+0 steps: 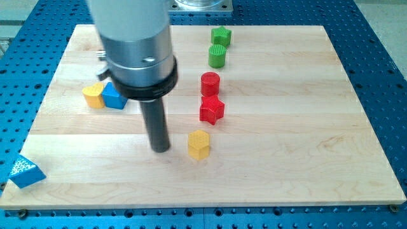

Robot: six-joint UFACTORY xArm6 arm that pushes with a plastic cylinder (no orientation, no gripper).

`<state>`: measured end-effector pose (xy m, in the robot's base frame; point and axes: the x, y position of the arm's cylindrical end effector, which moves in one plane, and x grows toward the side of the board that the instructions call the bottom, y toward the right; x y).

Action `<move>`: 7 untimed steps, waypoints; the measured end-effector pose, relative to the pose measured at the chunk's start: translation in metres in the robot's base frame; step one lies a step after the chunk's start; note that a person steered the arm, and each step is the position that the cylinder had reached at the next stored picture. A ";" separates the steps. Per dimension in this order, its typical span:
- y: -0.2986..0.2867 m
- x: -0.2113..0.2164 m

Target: Slide the blue triangle towards the red star

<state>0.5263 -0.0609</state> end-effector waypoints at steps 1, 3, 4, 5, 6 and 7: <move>0.038 0.004; 0.003 0.021; -0.120 0.067; -0.206 0.090; -0.242 0.090; -0.240 0.076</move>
<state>0.6022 -0.3011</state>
